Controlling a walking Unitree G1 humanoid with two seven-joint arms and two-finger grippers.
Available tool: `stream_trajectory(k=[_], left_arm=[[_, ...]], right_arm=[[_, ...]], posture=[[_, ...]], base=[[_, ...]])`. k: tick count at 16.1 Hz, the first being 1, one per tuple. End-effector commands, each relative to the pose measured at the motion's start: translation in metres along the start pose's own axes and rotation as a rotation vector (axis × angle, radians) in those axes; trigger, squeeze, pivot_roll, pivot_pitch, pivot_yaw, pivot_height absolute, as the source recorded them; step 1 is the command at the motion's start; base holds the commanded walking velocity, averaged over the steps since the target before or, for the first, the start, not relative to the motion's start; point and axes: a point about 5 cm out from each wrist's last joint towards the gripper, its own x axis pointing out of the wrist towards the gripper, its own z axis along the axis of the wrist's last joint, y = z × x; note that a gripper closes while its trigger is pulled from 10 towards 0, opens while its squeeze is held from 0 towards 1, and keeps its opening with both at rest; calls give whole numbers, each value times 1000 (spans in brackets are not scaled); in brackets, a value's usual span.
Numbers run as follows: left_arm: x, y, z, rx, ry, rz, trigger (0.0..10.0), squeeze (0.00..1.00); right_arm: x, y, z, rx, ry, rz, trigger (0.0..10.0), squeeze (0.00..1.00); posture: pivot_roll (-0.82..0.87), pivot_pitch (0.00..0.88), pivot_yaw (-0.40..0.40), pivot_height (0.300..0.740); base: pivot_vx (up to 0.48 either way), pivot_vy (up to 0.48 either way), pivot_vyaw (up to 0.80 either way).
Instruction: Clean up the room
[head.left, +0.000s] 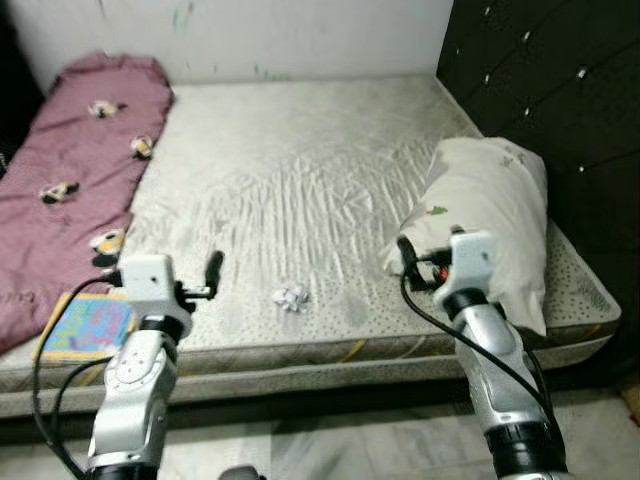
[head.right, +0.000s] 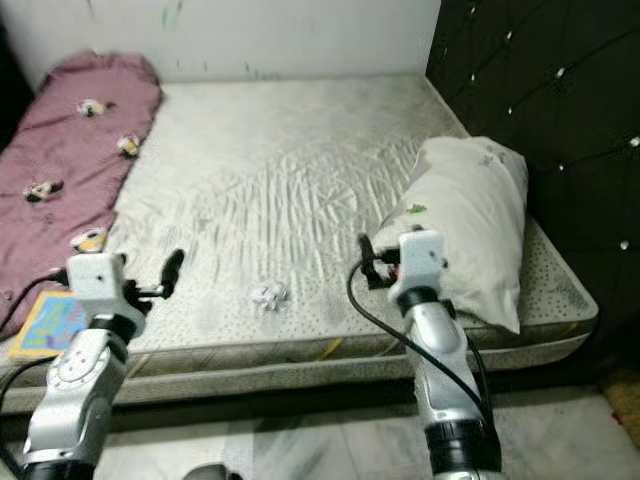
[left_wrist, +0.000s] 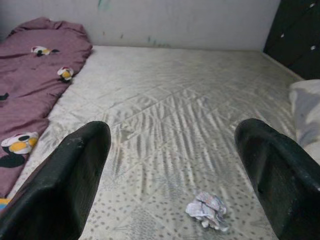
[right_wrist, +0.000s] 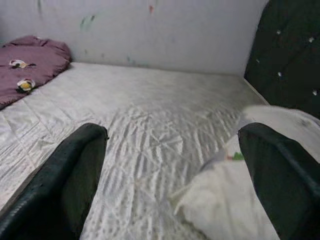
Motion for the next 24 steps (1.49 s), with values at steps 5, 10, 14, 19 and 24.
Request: stream_trajectory(k=[5,10,14,19,24], left_arm=[[2,-3,2,-1,-8,-9,10000,0],[3,-4,2,0,-9,1,10000,0],[3,-5,-2,-33,16,12,10000,0],[3,-5,-4,-28,15,21,10000,0],[3,0,-4,31,4,46,10000,0]], right_arm=[[-1,-5,-7,-6,29,-14,10000,0],[-2,-7,-8,-9,35,-22,10000,0],[-2,-6,-9,-7,37,-18,10000,0],[-3,-4,-11,-2,42,-5,10000,0],[-2,-3,-12,-3,46,2,10000,0]], posture=[[-19,0,11,740],[-21,0,6,740],[-19,0,5,740],[-24,0,0,740],[-18,0,4,740]], base=[[262,0,343],[0,0,0],[0,195,0],[0,480,0],[0,433,0]])
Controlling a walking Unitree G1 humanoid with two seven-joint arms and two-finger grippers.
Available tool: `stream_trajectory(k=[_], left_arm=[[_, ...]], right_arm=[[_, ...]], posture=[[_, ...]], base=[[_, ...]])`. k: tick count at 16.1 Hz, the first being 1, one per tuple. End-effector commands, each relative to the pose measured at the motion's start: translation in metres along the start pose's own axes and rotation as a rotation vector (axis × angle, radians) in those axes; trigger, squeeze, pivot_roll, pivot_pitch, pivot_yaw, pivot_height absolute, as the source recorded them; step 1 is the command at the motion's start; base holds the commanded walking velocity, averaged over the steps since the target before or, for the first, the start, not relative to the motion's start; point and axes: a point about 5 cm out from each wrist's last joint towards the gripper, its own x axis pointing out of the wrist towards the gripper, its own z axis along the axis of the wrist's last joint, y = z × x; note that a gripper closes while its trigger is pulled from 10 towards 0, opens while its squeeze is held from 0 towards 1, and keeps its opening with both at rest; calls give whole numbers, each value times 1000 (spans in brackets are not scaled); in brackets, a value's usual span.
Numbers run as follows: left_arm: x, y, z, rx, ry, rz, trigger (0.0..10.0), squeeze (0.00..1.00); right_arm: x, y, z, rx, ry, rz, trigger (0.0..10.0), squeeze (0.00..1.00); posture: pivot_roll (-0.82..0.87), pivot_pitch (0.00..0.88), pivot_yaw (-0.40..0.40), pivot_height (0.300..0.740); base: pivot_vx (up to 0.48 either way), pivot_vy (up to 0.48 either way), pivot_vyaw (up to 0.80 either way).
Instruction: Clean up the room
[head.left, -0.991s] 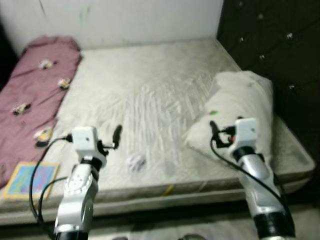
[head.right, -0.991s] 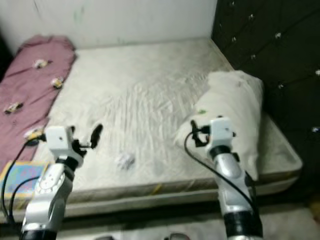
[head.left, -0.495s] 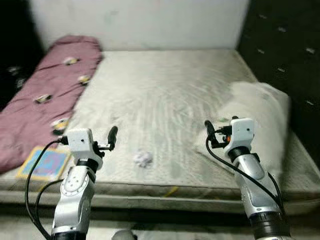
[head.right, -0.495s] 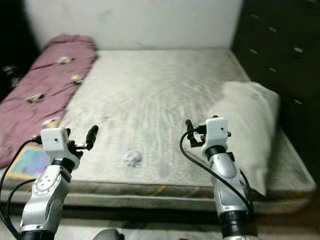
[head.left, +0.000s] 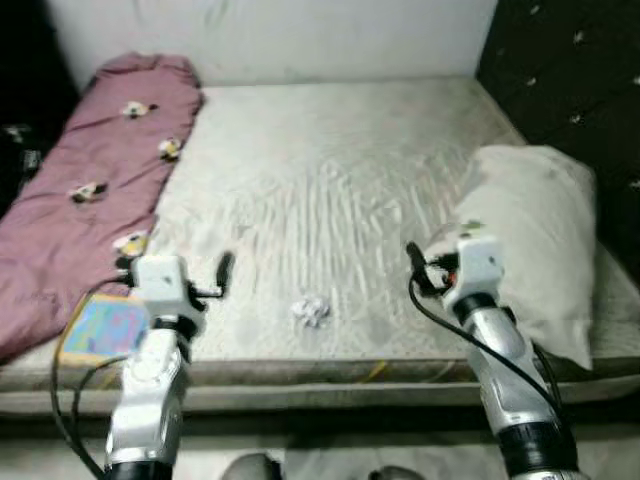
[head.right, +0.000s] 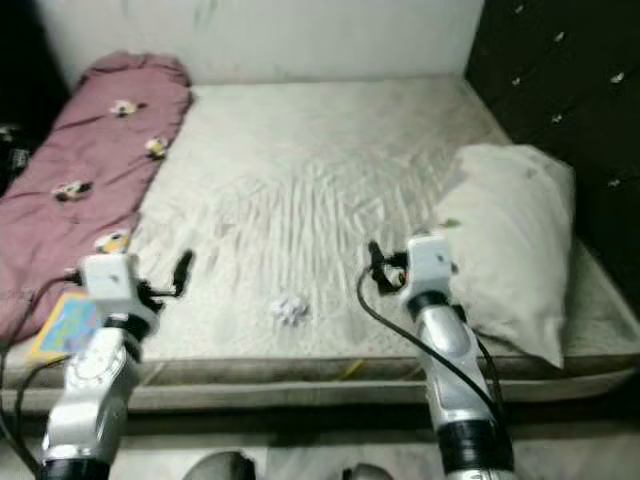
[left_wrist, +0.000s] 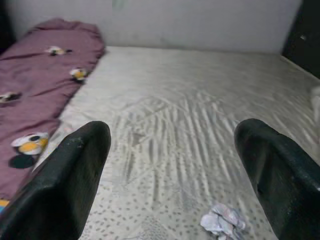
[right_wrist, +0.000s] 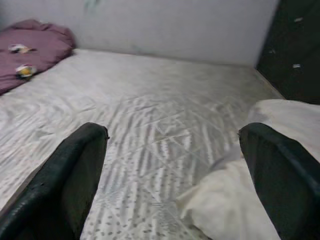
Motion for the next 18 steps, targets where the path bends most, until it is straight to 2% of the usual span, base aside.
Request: stream_trajectory(k=[1,4,6,8,10,18], left_arm=[[0,11,7,48,-51,40,10000,0],[1,5,5,70,-42,4,10000,0],[1,4,2,57,-15,-17,10000,0],[1,7,4,40,-33,-21,10000,0],[1,7,4,32,-37,-25,10000,0],[-1,1,1,2,-25,-44,10000,0]], right_arm=[[3,7,4,9,-22,23,10000,0],[3,9,5,11,-26,29,10000,0],[5,9,4,9,-22,30,10000,0],[7,12,6,-7,-29,39,10000,0],[7,14,6,-14,-29,42,10000,0],[6,9,3,-11,-13,15,10000,0]], posture=[[-17,0,3,740],[-19,0,5,740],[-19,0,4,740],[-18,0,2,740],[-14,0,-3,740],[-24,0,-3,740]], base=[[0,0,0],[0,0,0],[0,0,0],[0,0,0],[249,0,447],[306,0,0]])
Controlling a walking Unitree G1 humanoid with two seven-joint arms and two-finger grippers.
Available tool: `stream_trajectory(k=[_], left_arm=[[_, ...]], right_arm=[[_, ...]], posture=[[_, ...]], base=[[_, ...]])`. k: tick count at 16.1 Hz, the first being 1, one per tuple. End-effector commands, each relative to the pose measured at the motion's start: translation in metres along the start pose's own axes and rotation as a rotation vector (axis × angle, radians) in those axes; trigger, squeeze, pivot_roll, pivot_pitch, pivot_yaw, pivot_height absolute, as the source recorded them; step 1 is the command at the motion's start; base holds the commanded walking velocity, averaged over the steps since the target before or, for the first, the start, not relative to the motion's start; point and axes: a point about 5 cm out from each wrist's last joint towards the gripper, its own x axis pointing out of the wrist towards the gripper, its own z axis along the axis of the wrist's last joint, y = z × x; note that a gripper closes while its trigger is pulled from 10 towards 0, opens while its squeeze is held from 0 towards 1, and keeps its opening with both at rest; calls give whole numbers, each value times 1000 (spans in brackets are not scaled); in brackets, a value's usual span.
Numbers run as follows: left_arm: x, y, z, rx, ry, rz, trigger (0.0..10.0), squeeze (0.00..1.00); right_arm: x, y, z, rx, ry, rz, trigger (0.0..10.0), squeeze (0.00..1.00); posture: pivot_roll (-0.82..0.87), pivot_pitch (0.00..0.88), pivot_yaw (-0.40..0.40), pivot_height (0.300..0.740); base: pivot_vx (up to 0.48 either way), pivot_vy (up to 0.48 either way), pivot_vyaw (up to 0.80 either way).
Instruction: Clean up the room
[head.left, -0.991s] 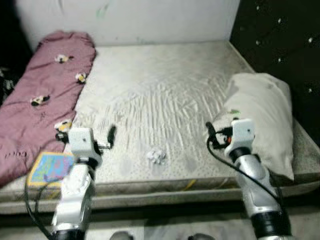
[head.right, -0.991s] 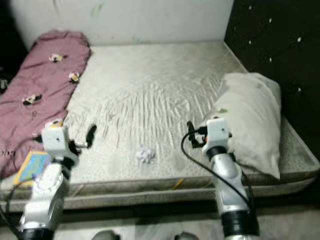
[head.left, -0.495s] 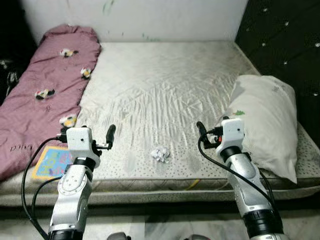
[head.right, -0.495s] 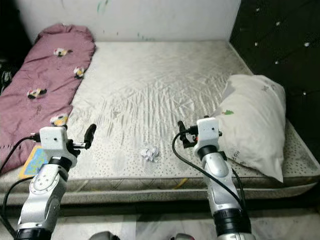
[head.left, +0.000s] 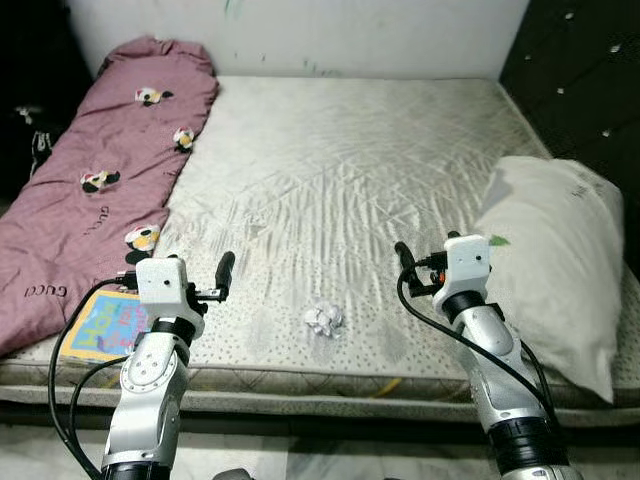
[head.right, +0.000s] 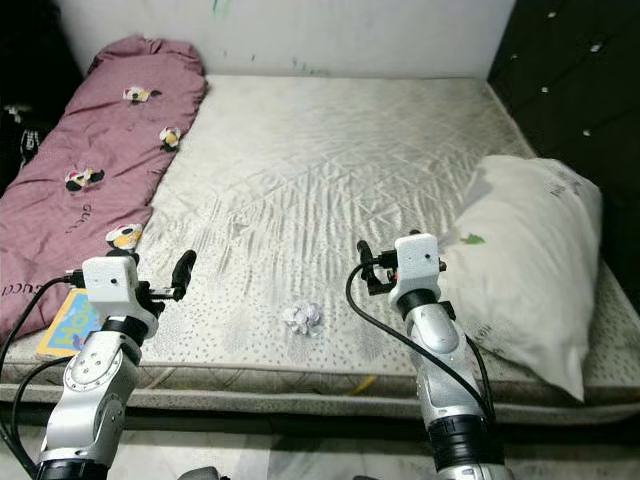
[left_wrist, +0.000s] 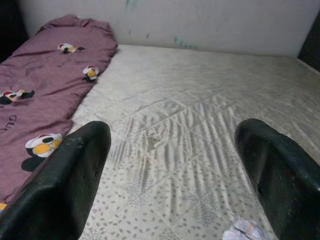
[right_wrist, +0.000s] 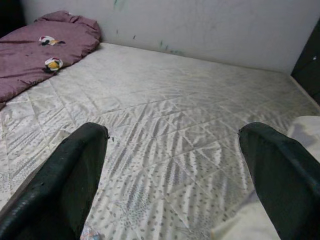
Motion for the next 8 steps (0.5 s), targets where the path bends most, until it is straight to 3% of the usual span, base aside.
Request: stream_trajectory(k=[1,8], left_arm=[[2,0,0,0,6,-10,10000,0],[2,-3,0,-10,11,-26,10000,0]], right_arm=[[1,-2,0,0,0,-12,10000,0],[2,-2,-3,33,19,-23,10000,0]], posture=[[-24,0,-5,740],[-21,0,-4,740]], base=[[311,0,0],[0,0,0]])
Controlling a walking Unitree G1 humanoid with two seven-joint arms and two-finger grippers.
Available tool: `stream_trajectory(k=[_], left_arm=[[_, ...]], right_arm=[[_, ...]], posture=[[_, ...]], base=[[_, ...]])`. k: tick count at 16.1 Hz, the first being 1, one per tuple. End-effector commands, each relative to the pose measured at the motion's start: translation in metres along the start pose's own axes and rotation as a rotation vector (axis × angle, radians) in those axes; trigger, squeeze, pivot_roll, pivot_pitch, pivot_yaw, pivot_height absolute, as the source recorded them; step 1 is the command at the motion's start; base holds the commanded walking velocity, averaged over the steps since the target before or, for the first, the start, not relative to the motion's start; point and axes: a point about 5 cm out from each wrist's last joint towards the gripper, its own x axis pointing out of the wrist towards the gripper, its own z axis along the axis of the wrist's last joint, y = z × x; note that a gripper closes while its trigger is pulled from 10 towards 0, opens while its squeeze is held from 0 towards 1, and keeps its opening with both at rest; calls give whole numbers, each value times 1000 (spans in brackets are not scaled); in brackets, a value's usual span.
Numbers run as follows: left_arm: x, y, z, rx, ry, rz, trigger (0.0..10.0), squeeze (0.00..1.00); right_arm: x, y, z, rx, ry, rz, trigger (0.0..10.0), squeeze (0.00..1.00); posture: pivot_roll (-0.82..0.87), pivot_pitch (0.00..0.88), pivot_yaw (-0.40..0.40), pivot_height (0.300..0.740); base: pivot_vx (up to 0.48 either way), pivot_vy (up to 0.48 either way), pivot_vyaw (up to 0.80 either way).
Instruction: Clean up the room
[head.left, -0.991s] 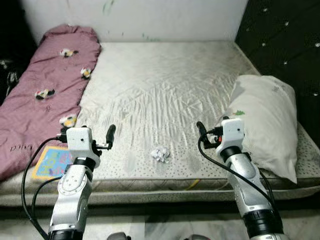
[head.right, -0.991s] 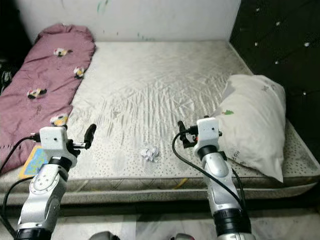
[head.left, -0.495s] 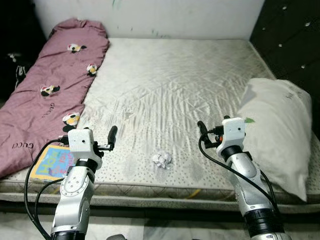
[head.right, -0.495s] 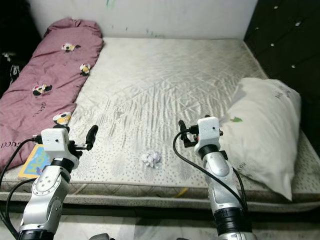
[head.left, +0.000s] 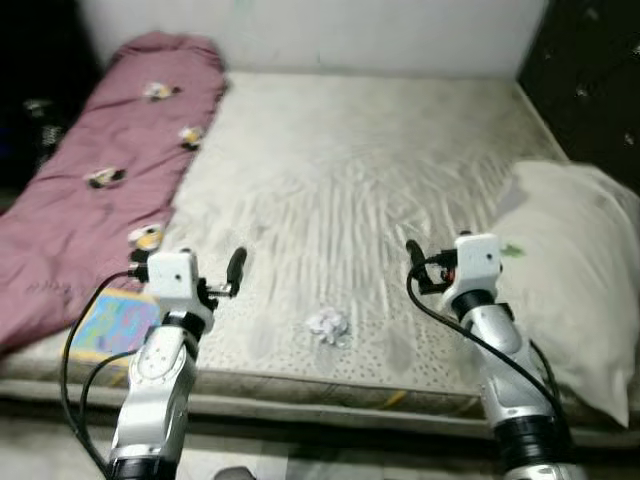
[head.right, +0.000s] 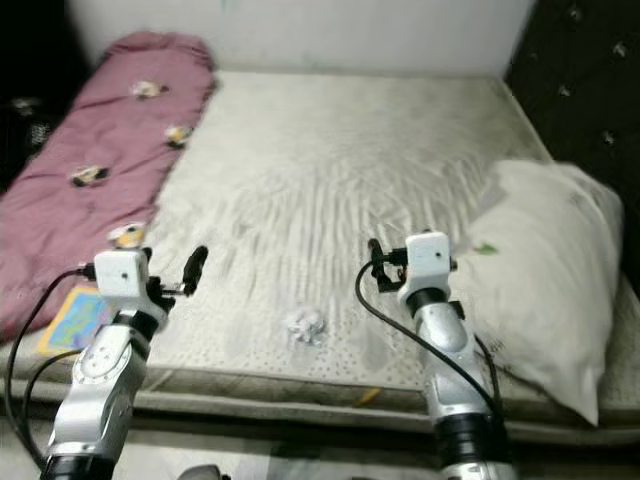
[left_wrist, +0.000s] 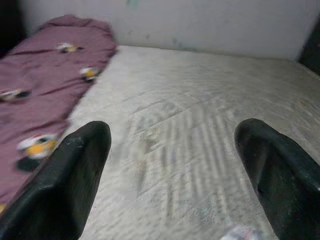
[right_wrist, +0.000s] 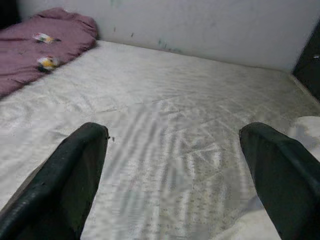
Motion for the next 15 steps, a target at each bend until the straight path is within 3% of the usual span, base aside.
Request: stream_trajectory(k=[1,3,6,11,15], left_arm=[[0,3,-1,9,12,11,10000,0],[0,3,-2,8,19,12,10000,0],[0,4,-3,6,24,21,10000,0],[1,1,-3,9,24,12,10000,0],[2,1,-2,14,20,11,10000,0]], right_arm=[[1,2,0,12,6,11,10000,0],[0,2,-1,9,6,15,10000,0],[0,2,-2,2,7,13,10000,0],[0,1,-3,-2,12,14,10000,0],[0,0,-3,-4,15,12,10000,0]], posture=[[-20,0,-3,740],[-21,0,-1,740],[-20,0,-2,740],[-18,0,-3,740],[-20,0,-3,740]], base=[[0,0,-563],[0,0,-613],[0,0,0],[0,380,0],[0,0,0]])
